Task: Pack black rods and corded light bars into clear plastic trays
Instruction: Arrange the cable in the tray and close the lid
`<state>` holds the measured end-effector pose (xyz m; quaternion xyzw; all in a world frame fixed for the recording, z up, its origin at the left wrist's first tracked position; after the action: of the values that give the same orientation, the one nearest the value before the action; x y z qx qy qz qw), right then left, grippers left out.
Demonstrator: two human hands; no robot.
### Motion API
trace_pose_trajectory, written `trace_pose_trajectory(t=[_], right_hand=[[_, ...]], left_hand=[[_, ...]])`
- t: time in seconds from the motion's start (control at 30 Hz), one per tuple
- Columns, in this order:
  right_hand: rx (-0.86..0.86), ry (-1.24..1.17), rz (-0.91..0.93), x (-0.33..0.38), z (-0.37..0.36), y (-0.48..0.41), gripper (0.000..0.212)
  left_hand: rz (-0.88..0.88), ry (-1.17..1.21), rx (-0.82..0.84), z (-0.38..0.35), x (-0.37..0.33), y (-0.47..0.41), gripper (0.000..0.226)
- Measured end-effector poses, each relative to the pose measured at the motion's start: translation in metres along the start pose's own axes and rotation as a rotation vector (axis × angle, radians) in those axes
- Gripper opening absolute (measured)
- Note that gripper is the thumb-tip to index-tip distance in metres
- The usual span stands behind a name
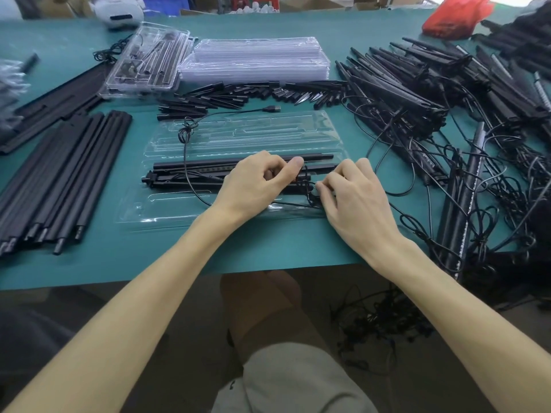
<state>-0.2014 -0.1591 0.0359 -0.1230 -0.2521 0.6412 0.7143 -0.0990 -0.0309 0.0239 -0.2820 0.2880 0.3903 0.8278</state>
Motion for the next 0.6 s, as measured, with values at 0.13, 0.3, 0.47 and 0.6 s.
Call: trace_pose_trajectory(t=[0.13,0.3,0.47,0.6], right_hand=[[0.021,-0.033,-0.025,-0.001,-0.003,0.0,0.026],[0.058,-0.074,-0.062,-0.005,-0.005,0.001,0.029],[0.148,-0.166,-0.065,-0.01,-0.007,0.004,0.043],[0.047,0.077,0.056,0.0,0.005,0.008,0.04]], left_hand=[[-0.02,-0.007,0.01,-0.001,-0.002,0.001,0.046],[-0.083,-0.021,0.042,-0.001,-0.003,0.001,0.02],[-0.1,-0.04,0.091,-0.003,-0.002,0.001,0.009],[-0.097,-0.059,0.102,-0.005,0.0,0.0,0.013]])
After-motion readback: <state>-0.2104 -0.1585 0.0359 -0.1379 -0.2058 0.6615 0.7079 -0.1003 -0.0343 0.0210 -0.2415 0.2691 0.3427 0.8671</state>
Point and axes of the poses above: each hand's wrist, its own y-axis away from the middle knuckle, its own z-axis out of the back of the hand, x = y × z, the point moved 8 cm from there along -y, towards the middle knuckle, and after that the axes turned 1 degree about -z, right-handed, at the moved point
